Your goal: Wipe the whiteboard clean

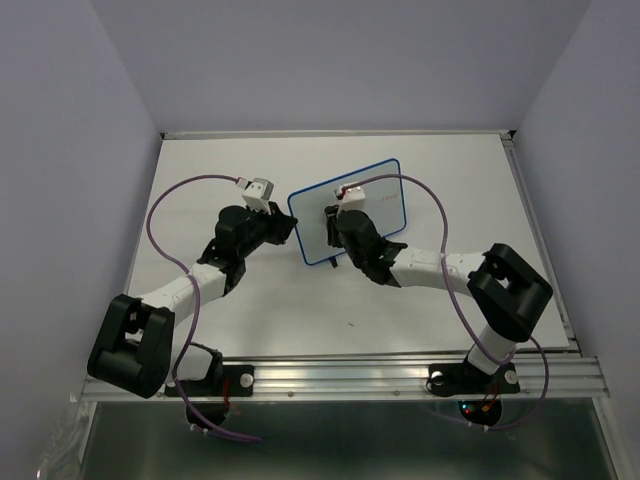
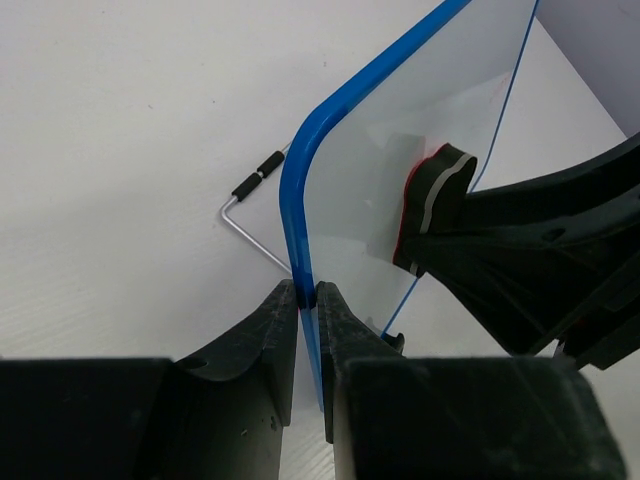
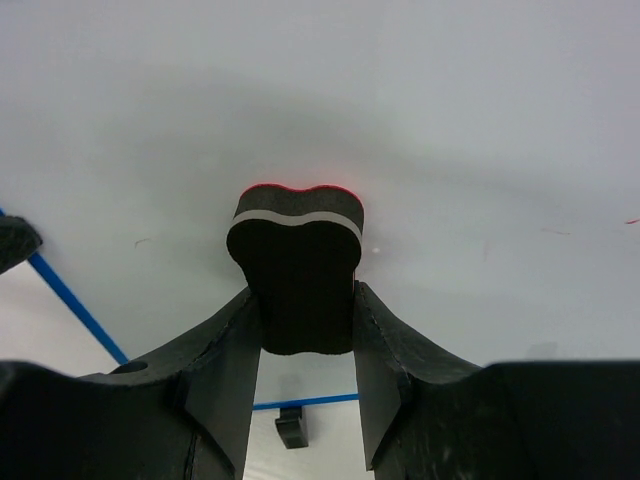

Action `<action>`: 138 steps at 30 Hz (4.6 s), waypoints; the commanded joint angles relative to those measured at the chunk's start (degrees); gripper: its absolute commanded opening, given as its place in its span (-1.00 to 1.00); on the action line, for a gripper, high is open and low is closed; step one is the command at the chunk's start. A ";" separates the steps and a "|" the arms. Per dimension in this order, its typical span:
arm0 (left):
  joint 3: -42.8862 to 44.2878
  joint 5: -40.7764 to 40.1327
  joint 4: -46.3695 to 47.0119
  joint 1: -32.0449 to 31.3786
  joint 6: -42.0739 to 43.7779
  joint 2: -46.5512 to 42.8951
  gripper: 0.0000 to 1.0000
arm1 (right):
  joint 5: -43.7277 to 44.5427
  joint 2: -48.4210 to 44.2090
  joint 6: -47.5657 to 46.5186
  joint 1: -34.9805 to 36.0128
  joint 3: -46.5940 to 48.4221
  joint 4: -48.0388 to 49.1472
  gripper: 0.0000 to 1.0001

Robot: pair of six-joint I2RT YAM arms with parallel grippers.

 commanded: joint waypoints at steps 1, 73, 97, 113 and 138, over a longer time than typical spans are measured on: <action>0.04 1.60 0.07 -0.43 1.34 0.22 -1.00 | 6.98 -2.59 0.18 -2.92 -0.18 3.35 -0.99; 0.57 0.63 -0.11 -0.43 1.60 1.63 -1.00 | -22.99 -6.02 -11.42 -29.73 2.72 -12.91 -0.99; 1.63 1.16 -0.19 -0.52 1.34 3.74 -1.00 | -25.31 -11.20 -9.23 -36.15 -1.59 -10.28 -0.99; 2.07 0.46 -0.46 -0.52 0.90 4.36 -1.00 | -28.63 -11.39 -11.67 -29.76 1.21 -12.30 -0.99; 1.81 -0.60 -1.42 -0.43 1.78 2.78 -1.00 | -12.09 -3.21 -8.08 -27.10 4.65 -2.81 -0.99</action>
